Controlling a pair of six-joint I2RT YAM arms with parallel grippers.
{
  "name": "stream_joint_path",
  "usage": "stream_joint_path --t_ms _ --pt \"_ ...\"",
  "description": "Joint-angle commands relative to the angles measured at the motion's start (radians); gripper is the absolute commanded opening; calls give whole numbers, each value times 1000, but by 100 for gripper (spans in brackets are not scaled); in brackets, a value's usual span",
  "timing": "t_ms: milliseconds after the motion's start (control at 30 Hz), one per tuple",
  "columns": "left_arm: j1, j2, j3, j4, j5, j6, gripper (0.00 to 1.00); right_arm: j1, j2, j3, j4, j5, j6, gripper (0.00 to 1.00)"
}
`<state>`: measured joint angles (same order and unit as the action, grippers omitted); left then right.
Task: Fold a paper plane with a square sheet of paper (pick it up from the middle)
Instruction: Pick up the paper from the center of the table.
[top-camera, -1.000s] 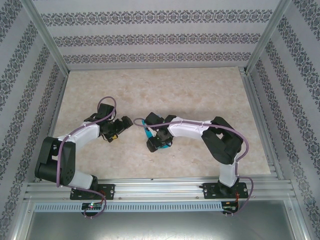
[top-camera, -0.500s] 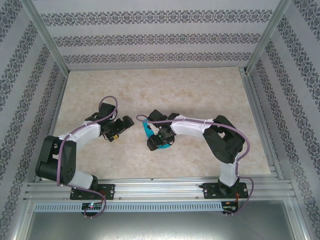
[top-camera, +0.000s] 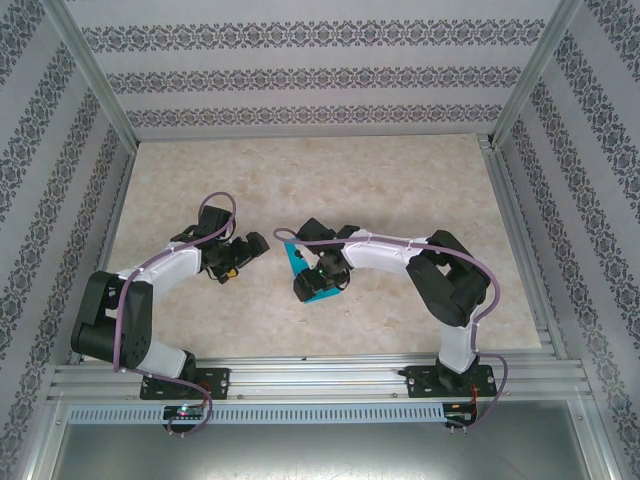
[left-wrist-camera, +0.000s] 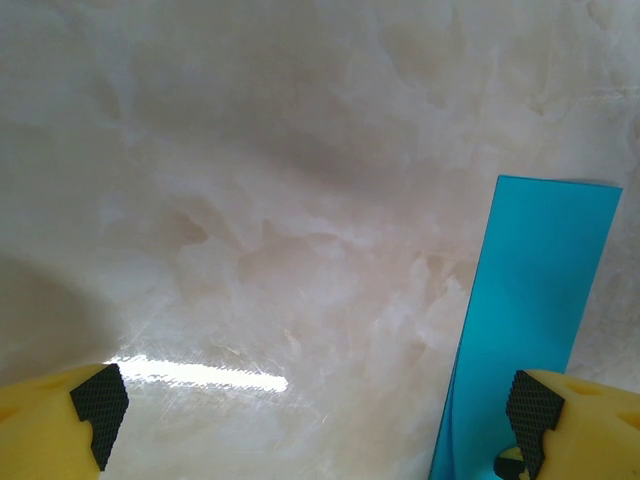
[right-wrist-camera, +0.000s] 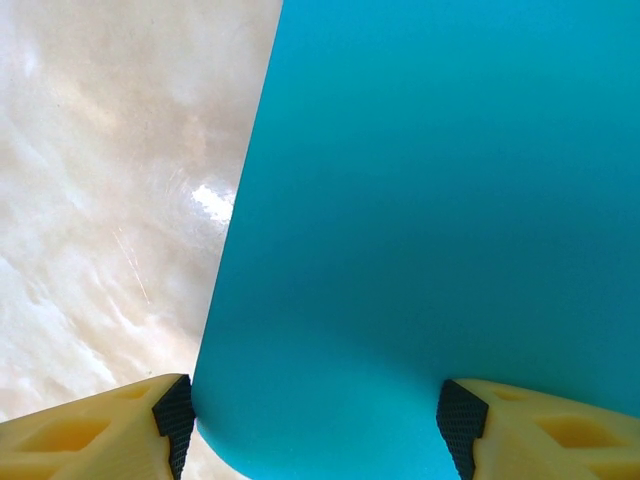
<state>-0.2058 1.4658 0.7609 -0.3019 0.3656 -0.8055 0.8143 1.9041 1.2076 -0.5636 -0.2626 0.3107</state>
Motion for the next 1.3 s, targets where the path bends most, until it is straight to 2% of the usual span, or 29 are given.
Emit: stream_joint_path --t_ms 0,267,500,667,933,1067,1267 --pt "-19 12 35 -6 10 23 100 -18 69 -57 -10 8 7 70" --pt "-21 21 45 -6 14 26 100 -26 70 -64 -11 35 7 67" --pt "-63 41 37 91 125 17 95 -53 56 -103 76 -50 48 63" --pt "-133 87 29 216 209 -48 87 -92 37 -146 144 -135 82 61" --pt "-210 171 -7 437 242 -225 64 -122 26 -177 184 -170 99 60" --pt "-230 218 16 435 246 -240 56 -127 26 -181 186 -174 102 59" --pt "-241 267 39 408 248 -239 51 -128 28 -177 179 -189 103 59"
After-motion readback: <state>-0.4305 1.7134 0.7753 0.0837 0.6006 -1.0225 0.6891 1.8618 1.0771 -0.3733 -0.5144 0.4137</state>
